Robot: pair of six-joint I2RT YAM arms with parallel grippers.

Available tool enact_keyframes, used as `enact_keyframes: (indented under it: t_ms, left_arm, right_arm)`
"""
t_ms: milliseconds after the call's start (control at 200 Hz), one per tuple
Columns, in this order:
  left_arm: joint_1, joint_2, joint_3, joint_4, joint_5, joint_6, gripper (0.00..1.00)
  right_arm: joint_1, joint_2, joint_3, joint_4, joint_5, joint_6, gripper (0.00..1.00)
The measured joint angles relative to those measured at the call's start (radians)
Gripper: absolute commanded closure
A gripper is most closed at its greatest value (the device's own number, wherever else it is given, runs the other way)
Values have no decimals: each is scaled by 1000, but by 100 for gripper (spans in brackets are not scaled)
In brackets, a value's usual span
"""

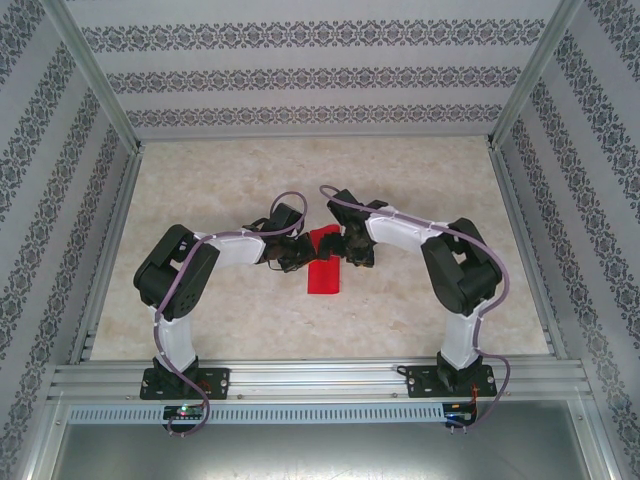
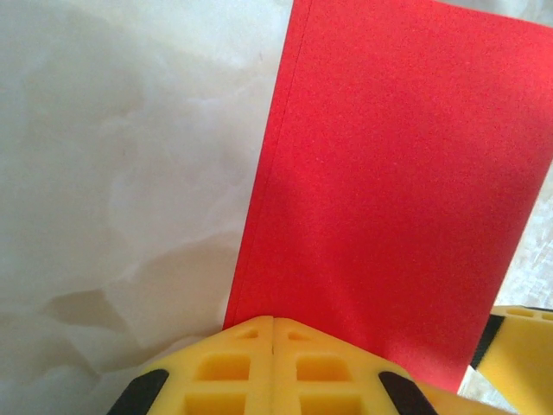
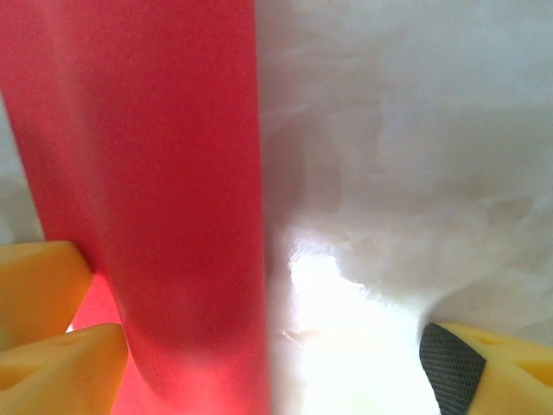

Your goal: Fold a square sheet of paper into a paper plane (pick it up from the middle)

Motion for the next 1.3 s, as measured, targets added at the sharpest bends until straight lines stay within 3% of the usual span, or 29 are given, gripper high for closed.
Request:
enact_keyframes:
  t_ms: [85, 215, 345, 465, 754, 1299]
  left_arm:
    - [0, 0, 1, -2, -2, 0, 100]
    - [0, 0, 3, -6, -3, 0, 100]
    - [0, 0, 3, -7, -3, 0, 100]
    - [0, 0, 5, -11, -4, 0, 100]
    - [0, 1, 13, -27, -7, 1, 100]
    - [0, 7, 22, -39, -6, 4, 100]
  right_arm:
    - [-14, -87, -55, 51, -27, 4, 13]
    - [-57, -240, -153, 183, -110, 27, 50]
    - [-97, -287, -249, 360, -234, 77, 78]
    - [-95, -234, -291, 480, -337, 130, 88]
    - [-95, -138, -321, 605, -426, 166, 97]
    - [-126, -68, -410, 663, -438, 119, 95]
